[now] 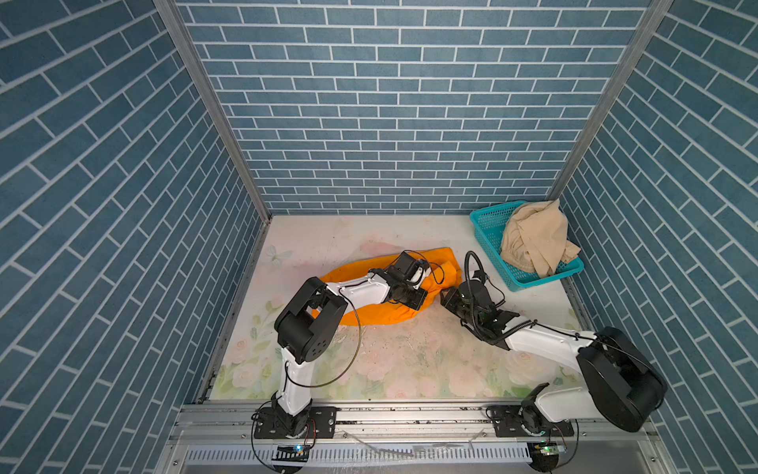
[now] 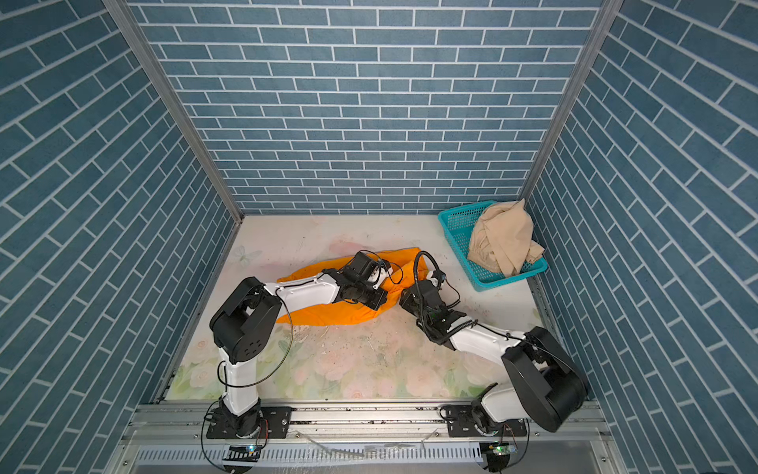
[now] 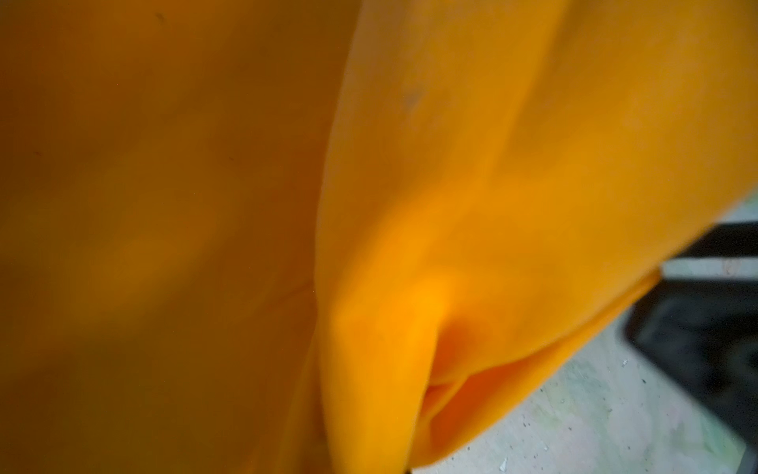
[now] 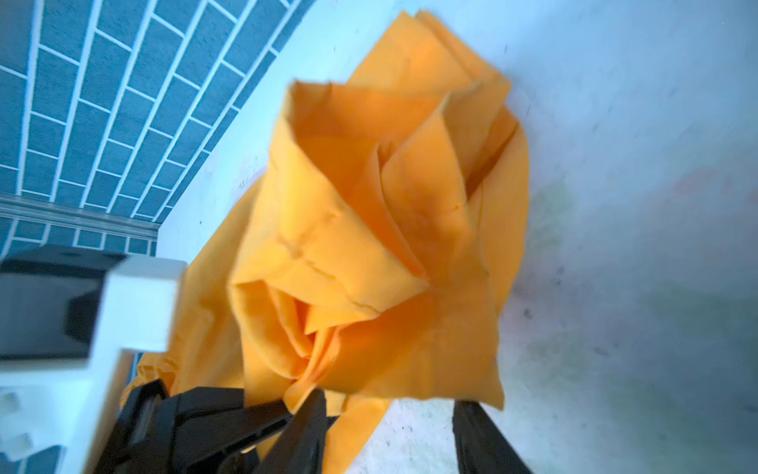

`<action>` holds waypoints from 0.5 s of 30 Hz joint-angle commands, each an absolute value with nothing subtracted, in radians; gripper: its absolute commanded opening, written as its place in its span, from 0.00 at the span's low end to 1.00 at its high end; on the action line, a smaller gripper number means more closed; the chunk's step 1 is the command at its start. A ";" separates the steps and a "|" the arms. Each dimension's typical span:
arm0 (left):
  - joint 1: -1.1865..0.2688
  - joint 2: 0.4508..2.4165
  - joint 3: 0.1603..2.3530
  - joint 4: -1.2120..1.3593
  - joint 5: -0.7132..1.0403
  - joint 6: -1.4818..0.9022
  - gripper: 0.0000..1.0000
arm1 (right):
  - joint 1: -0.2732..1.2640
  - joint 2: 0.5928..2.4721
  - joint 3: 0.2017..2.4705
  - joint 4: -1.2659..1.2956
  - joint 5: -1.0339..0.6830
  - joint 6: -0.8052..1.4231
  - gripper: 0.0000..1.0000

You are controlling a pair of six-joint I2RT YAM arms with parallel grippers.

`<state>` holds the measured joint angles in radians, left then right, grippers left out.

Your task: Fold and stack the shorts

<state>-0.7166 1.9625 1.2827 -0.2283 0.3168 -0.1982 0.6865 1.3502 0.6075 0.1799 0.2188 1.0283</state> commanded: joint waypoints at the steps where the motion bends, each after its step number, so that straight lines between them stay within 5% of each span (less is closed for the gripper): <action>1: -0.709 1.936 1.272 -0.268 0.324 -0.180 0.00 | 0.690 1.308 0.657 -0.203 0.396 0.856 0.51; 9: -0.734 1.924 1.272 -0.287 0.362 -0.180 0.00 | 0.687 1.189 0.712 -0.517 0.387 0.850 0.54; 15: -0.805 1.898 1.235 -0.280 0.321 -0.207 0.16 | 0.613 0.965 0.564 -0.440 0.162 0.951 0.62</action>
